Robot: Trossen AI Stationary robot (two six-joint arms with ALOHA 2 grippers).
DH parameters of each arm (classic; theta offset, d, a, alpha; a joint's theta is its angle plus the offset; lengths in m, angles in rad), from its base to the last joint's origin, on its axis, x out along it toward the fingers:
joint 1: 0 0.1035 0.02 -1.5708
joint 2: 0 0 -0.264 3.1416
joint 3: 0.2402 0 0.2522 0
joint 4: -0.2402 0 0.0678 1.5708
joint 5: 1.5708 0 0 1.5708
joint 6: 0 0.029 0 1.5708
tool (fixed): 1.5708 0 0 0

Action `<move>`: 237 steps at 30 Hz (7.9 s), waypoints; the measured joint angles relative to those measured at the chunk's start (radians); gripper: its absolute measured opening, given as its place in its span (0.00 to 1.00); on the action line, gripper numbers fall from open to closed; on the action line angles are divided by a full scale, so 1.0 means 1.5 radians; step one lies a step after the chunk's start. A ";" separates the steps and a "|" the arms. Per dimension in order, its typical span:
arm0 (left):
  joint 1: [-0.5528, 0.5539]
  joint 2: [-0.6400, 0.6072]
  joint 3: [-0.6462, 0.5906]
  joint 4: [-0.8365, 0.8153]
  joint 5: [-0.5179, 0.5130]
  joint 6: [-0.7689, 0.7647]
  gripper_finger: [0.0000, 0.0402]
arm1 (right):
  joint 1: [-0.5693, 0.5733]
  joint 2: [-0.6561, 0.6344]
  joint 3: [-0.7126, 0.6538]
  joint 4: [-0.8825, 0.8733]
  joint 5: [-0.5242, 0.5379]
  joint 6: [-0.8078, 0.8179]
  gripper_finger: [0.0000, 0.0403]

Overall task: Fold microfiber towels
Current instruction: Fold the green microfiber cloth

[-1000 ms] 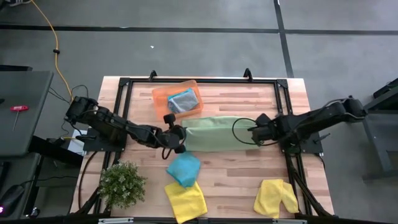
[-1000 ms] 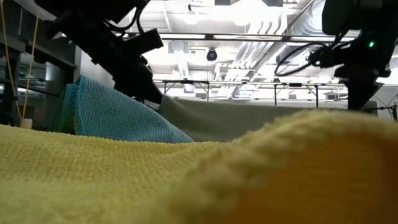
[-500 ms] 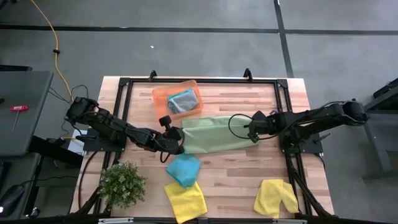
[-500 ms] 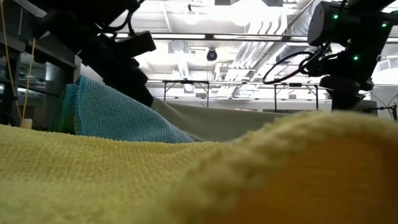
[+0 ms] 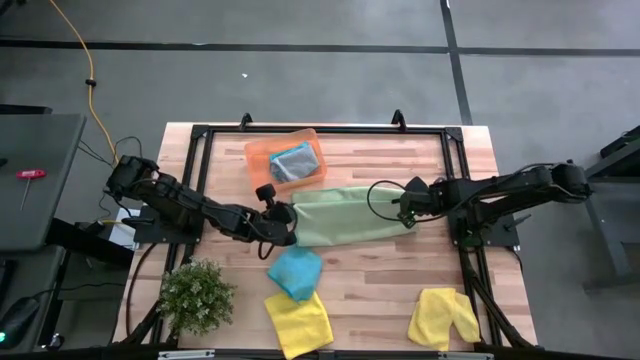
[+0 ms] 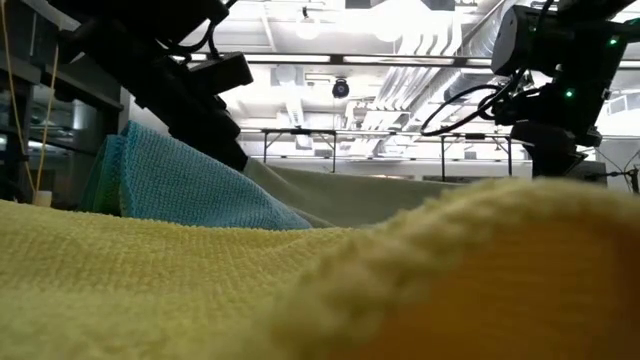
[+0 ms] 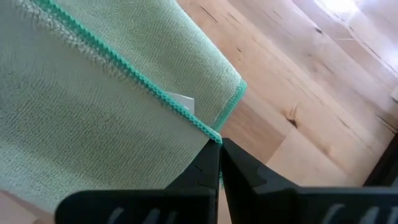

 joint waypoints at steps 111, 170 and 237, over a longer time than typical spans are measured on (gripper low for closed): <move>0.188 0.118 0.002 0.215 0.235 -0.137 0.40 | -0.061 0.000 0.000 0.044 0.141 -0.088 0.48; 0.193 0.171 0.000 0.180 0.140 -0.302 0.39 | -0.061 0.000 0.000 0.057 0.111 -0.089 0.48; 0.247 0.155 0.001 0.190 0.304 -0.314 0.40 | -0.061 0.000 0.000 0.084 0.103 -0.087 0.48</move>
